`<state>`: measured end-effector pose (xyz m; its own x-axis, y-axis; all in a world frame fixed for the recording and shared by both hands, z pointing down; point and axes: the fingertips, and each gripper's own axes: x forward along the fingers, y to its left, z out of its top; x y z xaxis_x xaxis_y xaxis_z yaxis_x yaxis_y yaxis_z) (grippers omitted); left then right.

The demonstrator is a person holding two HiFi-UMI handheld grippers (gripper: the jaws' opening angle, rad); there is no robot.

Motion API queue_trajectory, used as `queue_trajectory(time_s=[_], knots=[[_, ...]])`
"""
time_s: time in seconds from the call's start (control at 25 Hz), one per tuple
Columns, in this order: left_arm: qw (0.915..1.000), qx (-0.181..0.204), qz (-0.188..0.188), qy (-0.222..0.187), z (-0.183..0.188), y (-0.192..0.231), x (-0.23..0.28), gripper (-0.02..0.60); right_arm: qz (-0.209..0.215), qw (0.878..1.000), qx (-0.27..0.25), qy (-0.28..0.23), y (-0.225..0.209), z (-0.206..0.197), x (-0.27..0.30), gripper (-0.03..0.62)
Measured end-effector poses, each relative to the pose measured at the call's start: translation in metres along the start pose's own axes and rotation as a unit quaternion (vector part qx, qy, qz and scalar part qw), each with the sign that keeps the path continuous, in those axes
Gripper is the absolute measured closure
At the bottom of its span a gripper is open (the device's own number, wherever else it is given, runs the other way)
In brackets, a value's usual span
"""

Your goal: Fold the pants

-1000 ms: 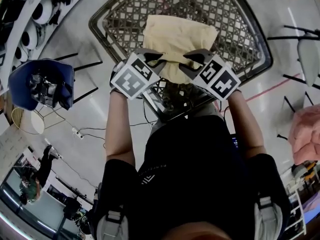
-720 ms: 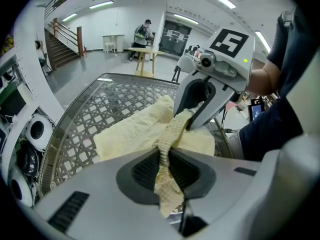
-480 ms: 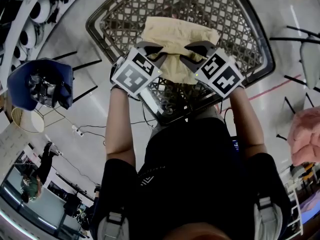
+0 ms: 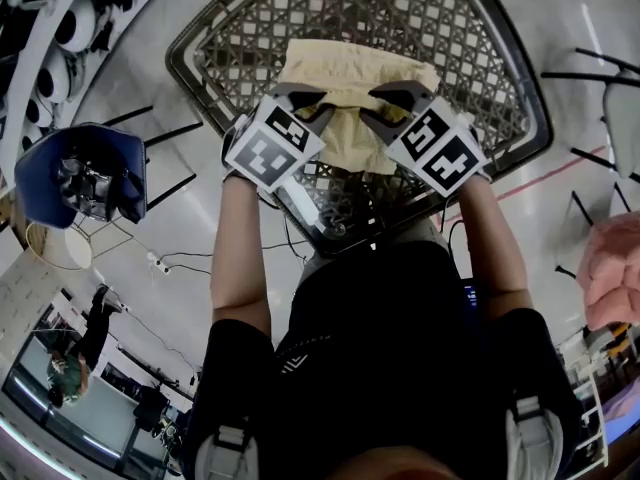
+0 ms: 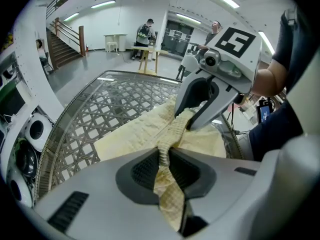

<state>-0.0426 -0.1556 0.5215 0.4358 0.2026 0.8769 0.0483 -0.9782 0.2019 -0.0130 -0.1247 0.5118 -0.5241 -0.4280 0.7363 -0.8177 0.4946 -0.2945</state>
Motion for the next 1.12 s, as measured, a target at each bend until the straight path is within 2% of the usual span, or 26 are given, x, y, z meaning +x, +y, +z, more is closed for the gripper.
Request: queue_trajectory(time_s=[0.56,0.84,1.12], knots=[[0.9996,-0.002,0.016,-0.021,0.011,0.015,0.007,0.512,-0.031,0.999,0.011,-0.024,-0.019,0.000,0.002,0.468],[0.9967,-0.017,0.058,-0.054,0.023,0.032,0.005,0.503,-0.092,0.994,0.021,-0.059,-0.043,0.008,-0.010,0.453],[0.9911,-0.028,0.097,-0.087,0.031,0.043,-0.006,0.506,-0.095,0.989,0.063,-0.095,-0.052,0.012,-0.023,0.459]])
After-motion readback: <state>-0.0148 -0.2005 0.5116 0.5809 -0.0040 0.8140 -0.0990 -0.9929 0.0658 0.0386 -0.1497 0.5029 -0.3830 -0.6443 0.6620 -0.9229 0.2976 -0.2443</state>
